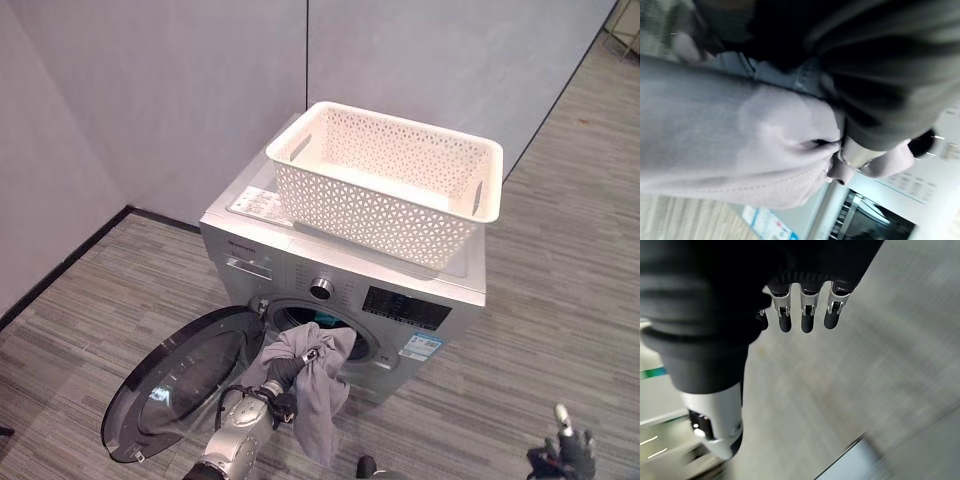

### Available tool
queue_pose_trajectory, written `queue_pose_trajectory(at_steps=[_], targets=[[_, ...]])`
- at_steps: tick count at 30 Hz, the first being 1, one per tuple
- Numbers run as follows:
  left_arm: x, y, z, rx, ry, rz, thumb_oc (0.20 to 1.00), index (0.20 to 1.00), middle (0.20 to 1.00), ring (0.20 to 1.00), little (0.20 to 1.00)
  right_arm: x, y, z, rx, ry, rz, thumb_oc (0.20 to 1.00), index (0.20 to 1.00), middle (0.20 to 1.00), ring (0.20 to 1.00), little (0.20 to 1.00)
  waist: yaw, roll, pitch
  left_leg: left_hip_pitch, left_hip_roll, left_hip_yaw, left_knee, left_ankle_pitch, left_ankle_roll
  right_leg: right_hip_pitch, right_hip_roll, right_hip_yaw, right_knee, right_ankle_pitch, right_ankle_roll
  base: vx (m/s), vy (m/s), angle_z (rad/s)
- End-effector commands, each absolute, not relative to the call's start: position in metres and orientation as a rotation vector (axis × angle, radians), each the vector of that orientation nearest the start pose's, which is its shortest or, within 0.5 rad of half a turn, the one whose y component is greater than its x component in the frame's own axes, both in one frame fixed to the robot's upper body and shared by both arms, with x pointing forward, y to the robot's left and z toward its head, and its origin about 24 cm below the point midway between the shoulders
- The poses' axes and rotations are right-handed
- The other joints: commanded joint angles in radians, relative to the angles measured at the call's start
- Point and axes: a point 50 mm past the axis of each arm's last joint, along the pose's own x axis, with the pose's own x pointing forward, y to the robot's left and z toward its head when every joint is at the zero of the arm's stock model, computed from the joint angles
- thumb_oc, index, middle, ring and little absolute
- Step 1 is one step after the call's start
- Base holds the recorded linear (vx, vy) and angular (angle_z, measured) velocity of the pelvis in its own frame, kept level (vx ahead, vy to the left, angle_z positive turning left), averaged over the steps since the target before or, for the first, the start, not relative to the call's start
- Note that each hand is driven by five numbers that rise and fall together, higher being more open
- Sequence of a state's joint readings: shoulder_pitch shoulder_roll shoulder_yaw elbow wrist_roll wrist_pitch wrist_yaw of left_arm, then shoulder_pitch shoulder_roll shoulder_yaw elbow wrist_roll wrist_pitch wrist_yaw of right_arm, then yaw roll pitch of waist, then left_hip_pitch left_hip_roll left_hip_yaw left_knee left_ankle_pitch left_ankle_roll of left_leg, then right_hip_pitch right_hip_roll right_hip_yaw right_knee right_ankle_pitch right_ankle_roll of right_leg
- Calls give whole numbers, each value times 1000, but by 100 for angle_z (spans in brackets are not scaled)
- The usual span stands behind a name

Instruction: Grab the laundry basket,head to the washer,open it,put in the laundry and shut it.

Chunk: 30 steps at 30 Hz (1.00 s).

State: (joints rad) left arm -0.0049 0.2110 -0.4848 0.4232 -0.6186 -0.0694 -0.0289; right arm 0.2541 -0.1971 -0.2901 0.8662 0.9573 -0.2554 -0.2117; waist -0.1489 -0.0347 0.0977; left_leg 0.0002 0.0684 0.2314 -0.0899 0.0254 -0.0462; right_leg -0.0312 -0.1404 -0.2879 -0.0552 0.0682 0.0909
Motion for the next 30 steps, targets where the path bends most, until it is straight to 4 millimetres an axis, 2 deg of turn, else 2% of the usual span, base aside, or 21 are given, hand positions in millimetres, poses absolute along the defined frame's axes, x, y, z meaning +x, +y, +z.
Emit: queue_pose_trajectory(at_steps=[1, 3, 4, 5, 7, 8, 9, 10, 12, 14, 15, 19, 20, 23, 24, 25, 26, 28, 30], targets=[[234, 90, -33, -365, 330, -333, 200, 200, 200, 200, 200, 87, -286, -127, 555, 655, -991, 1000, 1000, 1000, 1000, 1000, 20, 9, 68, -108, 42, 78, 3, 26, -18, -84, -15, 57, 115, -107, 37, -186, -30, 0], [241, 88, -27, -353, 299, -332, 200, 200, 200, 200, 200, 102, -267, -130, 556, 678, -879, 1000, 1000, 1000, 1000, 1000, 31, 9, 108, -143, 46, 77, 3, 41, -19, -128, -15, 59, 130, -101, 33, -168, -22, -1], [241, 88, -27, -353, 298, -332, 200, 200, 200, 200, 200, 102, -266, -130, 556, 678, -878, 1000, 1000, 1000, 1000, 1000, 31, 9, 107, -145, 46, 77, 3, 41, -19, -130, -15, 59, 131, -102, 33, -194, -16, 1], [255, 86, -17, -342, 245, -309, 200, 200, 200, 200, 200, 128, -238, -126, 563, 664, -709, 1000, 1000, 1000, 1000, 1000, 43, 8, 154, -196, 52, 77, 4, 60, -21, -190, -16, 61, 152, -95, 29, -207, -30, 3], [267, 85, -8, -334, 205, -281, 200, 200, 200, 200, 200, 145, -215, -119, 577, 631, -577, 1000, 1000, 1000, 1000, 1000, 52, 3, 188, -249, 59, 77, 23, 74, -25, -234, -21, 60, 166, -90, 25, -180, -44, 0], [267, 85, -8, -334, 205, -281, 200, 200, 200, 200, 200, 145, -215, -119, 577, 632, -577, 1000, 1000, 1000, 1000, 1000, 51, 3, 187, -251, 59, 77, 23, 74, -25, -236, -21, 60, 167, -91, 25, -41, -51, 2], [275, 86, -3, -323, 184, -256, 200, 200, 200, 200, 200, 153, -203, -113, 591, 607, -512, 1000, 1000, 1000, 1000, 1000, 53, 0, 201, -275, 58, 64, 39, 56, -36, -255, -24, 65, 178, -111, 31, -118, -80, 6], [289, 86, 7, -312, 141, -217, 200, 200, 200, 200, 200, 170, -185, -103, 592, 561, -396, 1000, 1000, 1000, 1000, 1000, 54, -7, 229, -354, 64, 64, 93, 52, -40, -310, -28, 61, 193, -105, 26, -177, -98, 4], [304, 86, 20, -306, 94, -171, 200, 200, 200, 200, 200, 191, -170, -88, 591, 499, -294, 1000, 1000, 1000, 1000, 1000, 56, -11, 256, -418, 73, 63, 126, 50, -43, -370, -30, 58, 210, -95, 25, -189, -45, 7], [310, 88, 25, -309, 75, -153, 200, 200, 200, 200, 200, 198, -167, -83, 593, 473, -271, 1000, 1000, 1000, 1000, 1000, 55, -12, 262, -442, 77, 63, 138, 49, -44, -392, -32, 62, 213, -91, 25, -113, -12, 8], [324, 91, 42, -320, 23, -115, 200, 200, 200, 200, 200, 212, -159, -72, 583, 424, -219, 1000, 1000, 1000, 1000, 1000, 55, -15, 275, -493, 80, 68, 156, 50, -48, -445, -34, 63, 224, -82, 27, -156, -30, 2], [351, 101, 77, -312, -84, -35, 200, 200, 200, 200, 200, 228, -152, -54, 587, 339, -169, 1000, 1000, 1000, 1000, 1000, 47, -20, 300, -574, 89, 65, 169, 56, -54, -534, -41, 61, 244, -72, 30, -102, -27, -2], [351, 101, 78, -312, -85, -35, 200, 200, 200, 200, 200, 229, -152, -54, 587, 338, -168, 1000, 1000, 1000, 1000, 1000, 46, -20, 299, -577, 90, 65, 170, 56, -54, -536, -41, 60, 245, -72, 29, -59, -32, -1], [374, 119, 122, -303, -215, 49, 200, 200, 200, 200, 200, 235, -154, -44, 588, 279, -160, 1000, 1000, 1000, 1000, 1000, 23, -22, 322, -655, 94, 53, 184, 58, -58, -619, -45, 62, 264, -64, 32, -75, -44, 3], [374, 119, 122, -303, -217, 49, 200, 200, 200, 200, 200, 236, -154, -43, 587, 277, -160, 1000, 1000, 1000, 1000, 1000, 22, -22, 321, -658, 94, 53, 186, 58, -58, -622, -45, 62, 266, -65, 32, -30, -12, 3], [378, 123, 133, -303, -245, 66, 200, 200, 200, 200, 200, 237, -154, -41, 588, 264, -158, 1000, 1000, 1000, 1000, 1000, 15, -22, 324, -677, 94, 49, 190, 57, -58, -643, -46, 64, 272, -64, 32, -27, -31, 5], [385, 131, 156, -304, -315, 94, 200, 200, 200, 200, 200, 238, -157, -40, 587, 252, -164, 1000, 1000, 1000, 1000, 1000, 5, -21, 327, -710, 94, 45, 195, 55, -60, -674, -48, 65, 278, -59, 35, -32, -30, 6], [388, 134, 177, -302, -377, 101, 200, 200, 200, 200, 200, 238, -159, -39, 577, 241, -162, 1000, 1000, 1000, 1000, 1000, -5, -20, 333, -737, 93, 43, 202, 55, -61, -702, -47, 68, 283, -58, 37, -15, -21, 5], [389, 135, 185, -301, -400, 101, 200, 200, 200, 200, 200, 238, -160, -39, 571, 241, -162, 1000, 1000, 1000, 1000, 1000, -9, -19, 332, -751, 94, 40, 206, 54, -61, -717, -49, 71, 288, -58, 38, 0, 0, 0]])
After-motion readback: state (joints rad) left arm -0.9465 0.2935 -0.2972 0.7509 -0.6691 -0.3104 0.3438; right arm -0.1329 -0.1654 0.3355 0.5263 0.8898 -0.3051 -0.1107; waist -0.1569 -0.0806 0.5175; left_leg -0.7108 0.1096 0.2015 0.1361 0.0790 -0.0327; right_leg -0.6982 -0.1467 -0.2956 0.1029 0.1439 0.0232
